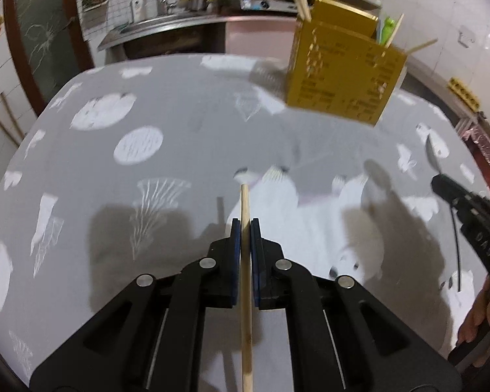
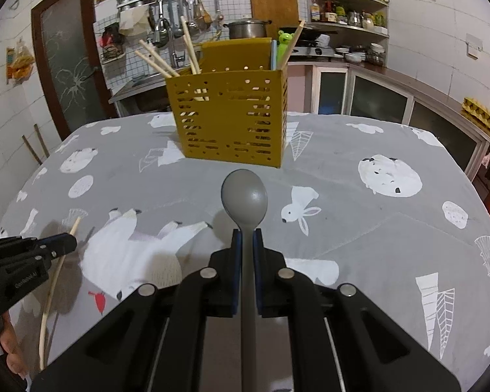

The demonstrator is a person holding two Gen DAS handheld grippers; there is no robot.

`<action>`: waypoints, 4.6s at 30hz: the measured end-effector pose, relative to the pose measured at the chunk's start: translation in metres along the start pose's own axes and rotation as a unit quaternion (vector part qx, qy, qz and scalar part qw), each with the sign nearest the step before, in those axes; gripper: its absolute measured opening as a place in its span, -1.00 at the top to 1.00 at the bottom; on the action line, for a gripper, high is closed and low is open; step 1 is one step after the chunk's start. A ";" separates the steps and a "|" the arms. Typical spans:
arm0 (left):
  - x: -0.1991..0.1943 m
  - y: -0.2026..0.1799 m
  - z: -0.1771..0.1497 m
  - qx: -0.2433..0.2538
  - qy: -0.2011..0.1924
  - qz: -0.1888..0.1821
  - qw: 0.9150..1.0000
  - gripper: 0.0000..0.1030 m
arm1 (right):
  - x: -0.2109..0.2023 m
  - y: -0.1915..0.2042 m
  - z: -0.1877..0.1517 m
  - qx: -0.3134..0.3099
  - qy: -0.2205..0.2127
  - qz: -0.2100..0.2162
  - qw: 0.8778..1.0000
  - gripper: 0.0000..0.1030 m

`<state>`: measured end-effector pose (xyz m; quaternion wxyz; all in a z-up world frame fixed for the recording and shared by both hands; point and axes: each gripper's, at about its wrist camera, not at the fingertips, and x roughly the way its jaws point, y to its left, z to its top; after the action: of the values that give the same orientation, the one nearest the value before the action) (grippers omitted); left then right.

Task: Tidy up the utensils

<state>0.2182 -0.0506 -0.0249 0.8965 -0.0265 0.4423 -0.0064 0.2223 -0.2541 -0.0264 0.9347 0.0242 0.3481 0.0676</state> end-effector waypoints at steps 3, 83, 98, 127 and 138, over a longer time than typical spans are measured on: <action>-0.003 -0.001 0.011 0.013 -0.022 -0.009 1.000 0.92 | 0.004 0.001 0.005 0.010 -0.005 -0.006 1.000 0.86; 0.000 -0.073 0.247 0.034 -0.442 -0.105 0.890 0.91 | 0.061 -0.011 0.165 0.088 -0.399 0.009 0.913 0.85; 0.021 -0.066 0.237 0.036 -0.425 -0.085 0.900 0.88 | 0.054 0.012 0.156 0.037 -0.419 -0.050 0.906 0.79; -0.145 0.030 0.106 0.047 -0.382 -0.076 0.920 -0.90 | -0.100 -0.010 0.082 0.055 -0.297 -0.065 0.951 -0.57; -0.159 0.053 -0.008 0.030 -0.354 -0.062 0.933 -0.90 | -0.138 0.024 -0.015 0.050 -0.228 -0.061 0.971 -0.91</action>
<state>0.1144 0.0076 0.0929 0.9931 -0.0277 0.0930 -0.0653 0.1071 -0.2497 0.0540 0.9893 0.0644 0.1300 -0.0146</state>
